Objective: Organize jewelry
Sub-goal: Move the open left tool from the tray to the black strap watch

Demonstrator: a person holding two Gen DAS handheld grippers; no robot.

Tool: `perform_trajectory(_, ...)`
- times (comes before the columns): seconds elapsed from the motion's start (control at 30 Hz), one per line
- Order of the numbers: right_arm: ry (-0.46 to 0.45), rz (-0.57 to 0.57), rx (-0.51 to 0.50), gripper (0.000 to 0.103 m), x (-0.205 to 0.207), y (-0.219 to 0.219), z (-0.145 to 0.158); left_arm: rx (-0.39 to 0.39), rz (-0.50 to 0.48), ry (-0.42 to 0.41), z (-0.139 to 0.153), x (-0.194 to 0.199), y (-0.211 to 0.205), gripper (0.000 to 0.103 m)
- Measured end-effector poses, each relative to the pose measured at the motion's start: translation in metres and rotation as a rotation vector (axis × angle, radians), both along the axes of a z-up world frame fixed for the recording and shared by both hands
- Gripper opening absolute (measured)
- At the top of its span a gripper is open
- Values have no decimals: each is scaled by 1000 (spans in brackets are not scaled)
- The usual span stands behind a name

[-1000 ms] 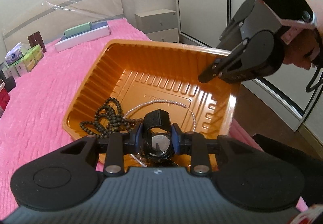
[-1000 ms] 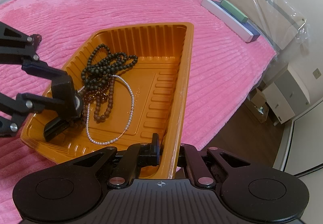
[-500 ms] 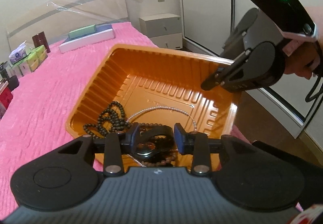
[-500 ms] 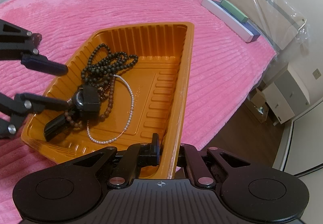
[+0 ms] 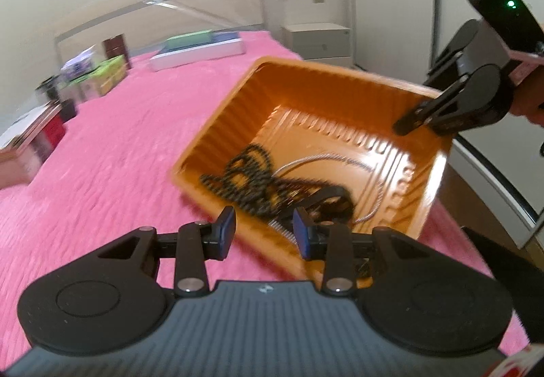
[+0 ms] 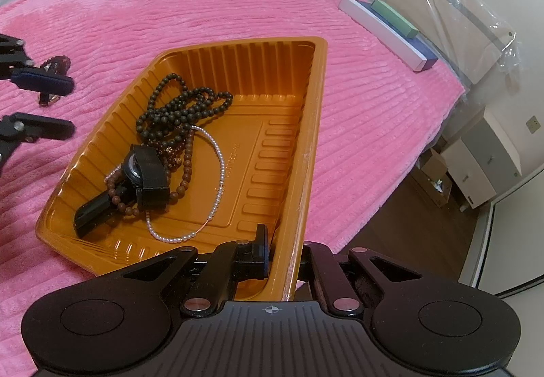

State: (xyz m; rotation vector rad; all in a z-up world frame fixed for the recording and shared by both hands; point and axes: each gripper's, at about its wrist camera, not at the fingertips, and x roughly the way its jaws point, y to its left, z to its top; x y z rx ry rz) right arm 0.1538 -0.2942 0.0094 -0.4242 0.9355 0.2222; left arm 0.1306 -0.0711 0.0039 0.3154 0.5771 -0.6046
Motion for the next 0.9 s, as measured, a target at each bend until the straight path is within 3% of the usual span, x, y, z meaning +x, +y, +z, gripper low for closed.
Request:
perform_trajectory(0.47,0,1,-1,4,0,0,0,-13,333,41,-21,-12,96,37)
perform_trajectory(0.9,0,1,-1,4,0,0,0,-44,474,48,-37,5,104,50)
